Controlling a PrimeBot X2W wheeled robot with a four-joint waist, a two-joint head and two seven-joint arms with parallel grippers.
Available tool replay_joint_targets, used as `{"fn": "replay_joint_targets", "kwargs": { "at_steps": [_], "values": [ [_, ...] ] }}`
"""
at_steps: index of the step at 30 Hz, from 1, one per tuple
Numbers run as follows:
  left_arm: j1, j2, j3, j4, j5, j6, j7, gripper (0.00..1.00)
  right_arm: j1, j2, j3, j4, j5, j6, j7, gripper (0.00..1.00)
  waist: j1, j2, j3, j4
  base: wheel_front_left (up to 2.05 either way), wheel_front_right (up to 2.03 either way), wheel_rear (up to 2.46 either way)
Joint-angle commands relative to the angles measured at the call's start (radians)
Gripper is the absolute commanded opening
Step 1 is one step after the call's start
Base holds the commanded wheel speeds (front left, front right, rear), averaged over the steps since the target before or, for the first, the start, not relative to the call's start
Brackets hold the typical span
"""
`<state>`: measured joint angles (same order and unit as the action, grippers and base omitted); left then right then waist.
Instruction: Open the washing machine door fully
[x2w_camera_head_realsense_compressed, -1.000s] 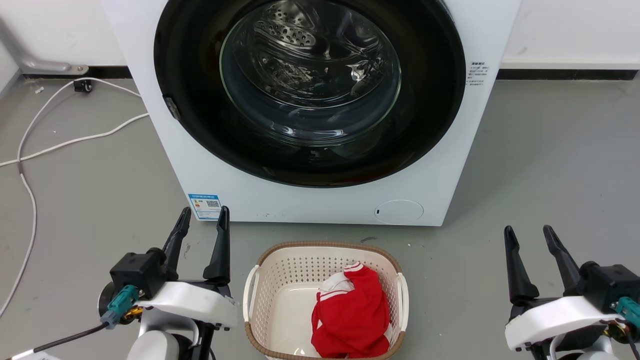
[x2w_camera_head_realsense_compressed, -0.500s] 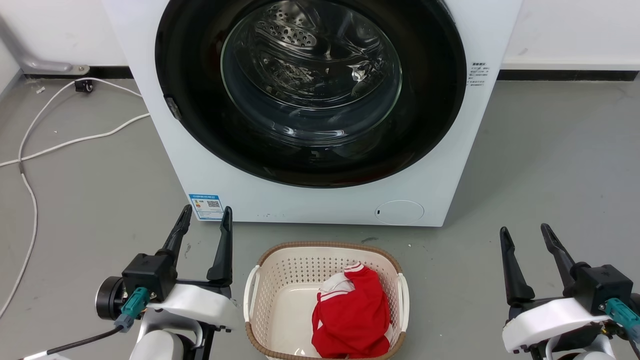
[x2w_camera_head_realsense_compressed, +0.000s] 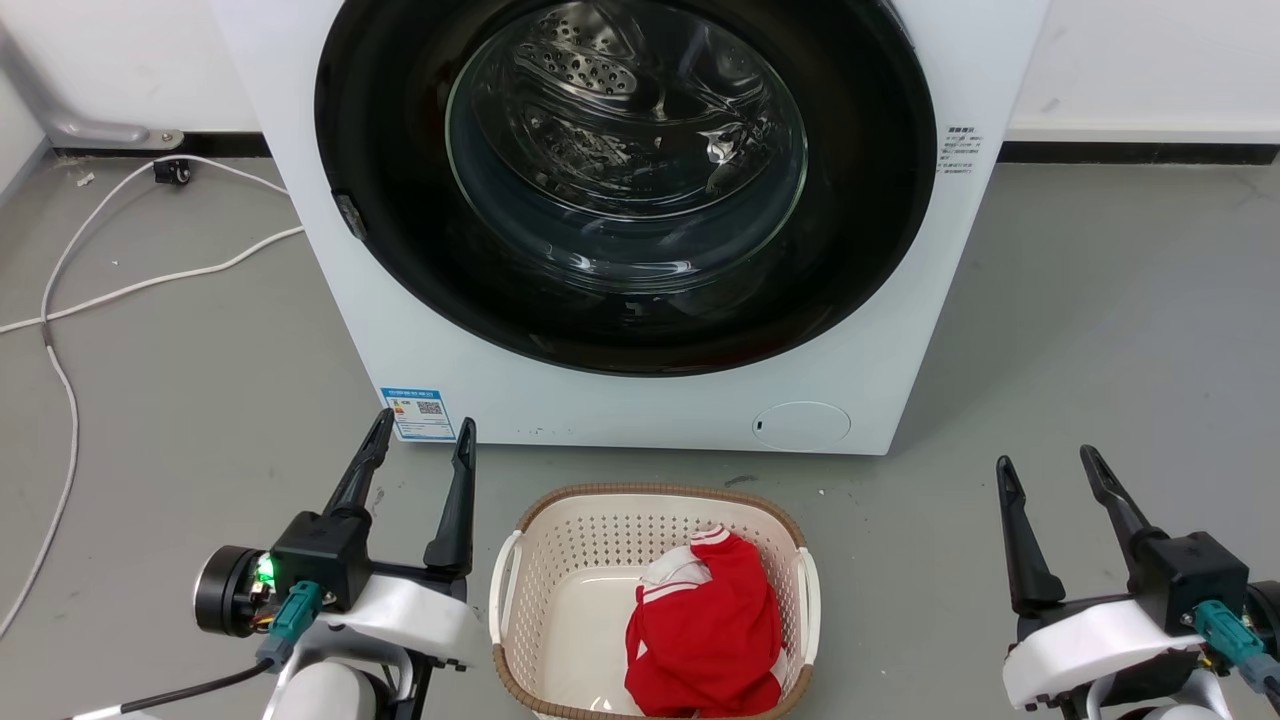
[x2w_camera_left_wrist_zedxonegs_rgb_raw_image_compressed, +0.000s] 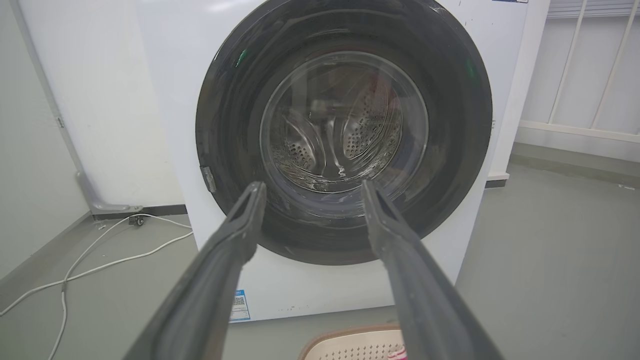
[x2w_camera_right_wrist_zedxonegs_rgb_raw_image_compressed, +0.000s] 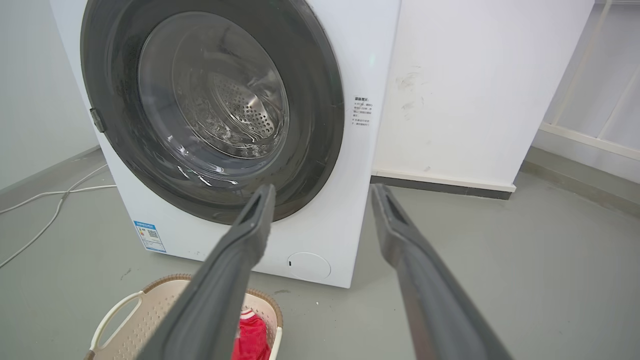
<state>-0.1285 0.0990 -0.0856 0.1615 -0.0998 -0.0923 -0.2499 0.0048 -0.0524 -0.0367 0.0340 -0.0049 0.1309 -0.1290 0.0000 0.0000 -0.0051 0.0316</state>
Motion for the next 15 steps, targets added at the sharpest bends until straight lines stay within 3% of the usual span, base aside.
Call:
{"fn": "replay_joint_targets", "kwargs": {
  "at_steps": [1,15],
  "values": [
    [-0.013,0.001,0.000,0.000,0.018,0.003,-0.008,1.00,0.012,0.004,0.003,-0.008,-0.022,0.000,-0.006,1.00,0.0000,0.0000,0.000,0.000,0.00,0.00,0.00],
    [-0.012,-0.007,0.009,0.014,0.035,-0.005,-0.017,1.00,0.013,0.004,0.000,-0.009,-0.039,0.000,-0.009,1.00,0.0000,0.0000,0.000,0.000,0.00,0.00,0.00]
  ]
}}
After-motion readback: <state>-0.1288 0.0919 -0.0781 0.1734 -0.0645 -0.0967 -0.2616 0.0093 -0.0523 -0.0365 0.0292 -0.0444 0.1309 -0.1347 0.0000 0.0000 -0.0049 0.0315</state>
